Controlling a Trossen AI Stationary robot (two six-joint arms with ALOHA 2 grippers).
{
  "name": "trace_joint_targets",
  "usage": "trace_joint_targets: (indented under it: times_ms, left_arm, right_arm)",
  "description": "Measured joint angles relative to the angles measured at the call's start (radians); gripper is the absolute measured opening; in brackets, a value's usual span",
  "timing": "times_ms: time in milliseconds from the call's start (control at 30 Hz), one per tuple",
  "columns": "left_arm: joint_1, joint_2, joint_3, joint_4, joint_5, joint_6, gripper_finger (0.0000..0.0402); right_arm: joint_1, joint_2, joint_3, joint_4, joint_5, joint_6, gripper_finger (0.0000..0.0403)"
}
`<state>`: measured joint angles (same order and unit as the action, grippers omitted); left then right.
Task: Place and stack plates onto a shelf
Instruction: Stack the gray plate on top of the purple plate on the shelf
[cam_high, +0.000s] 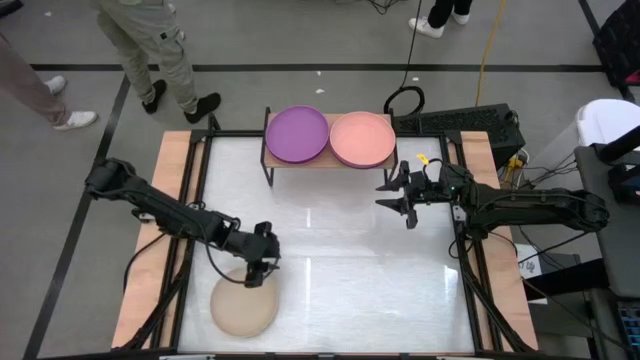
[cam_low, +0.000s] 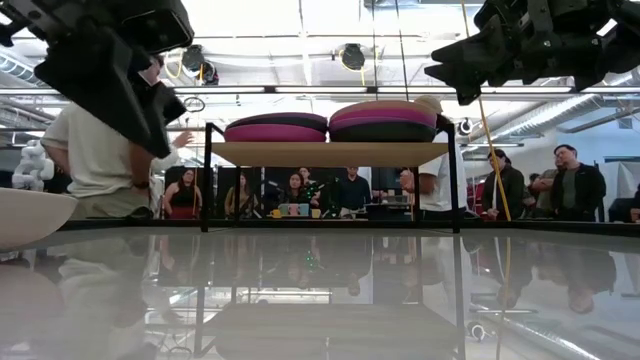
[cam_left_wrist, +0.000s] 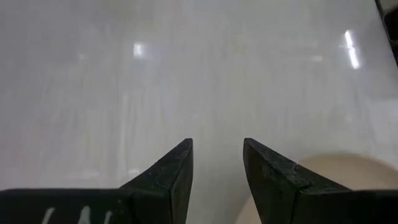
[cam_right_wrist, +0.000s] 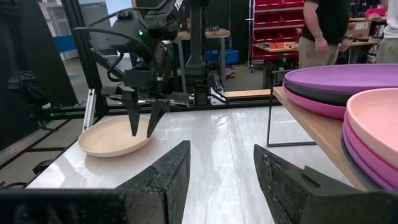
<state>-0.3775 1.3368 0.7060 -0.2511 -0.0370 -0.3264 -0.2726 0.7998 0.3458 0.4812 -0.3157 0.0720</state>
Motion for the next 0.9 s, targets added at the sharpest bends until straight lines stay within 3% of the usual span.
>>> trace_joint_targets:
  times_ms: [433,733,900]
  left_arm:
    - [0.003,0.132,0.030,-0.154,0.235,-0.072,0.0145]
    - [-0.002,0.132,0.031,-0.327,0.235,-0.061,0.0140]
    - [0.004,0.132,0.031,-0.330,0.223,-0.061,0.0085]
  right_arm:
    - [0.000,0.000,0.001,-0.023,0.000,-0.011,0.0157]
    - [0.000,0.000,0.000,-0.023,0.000,-0.009,0.0157]
    - [0.000,0.000,0.000,-0.023,0.000,-0.007,0.0157]
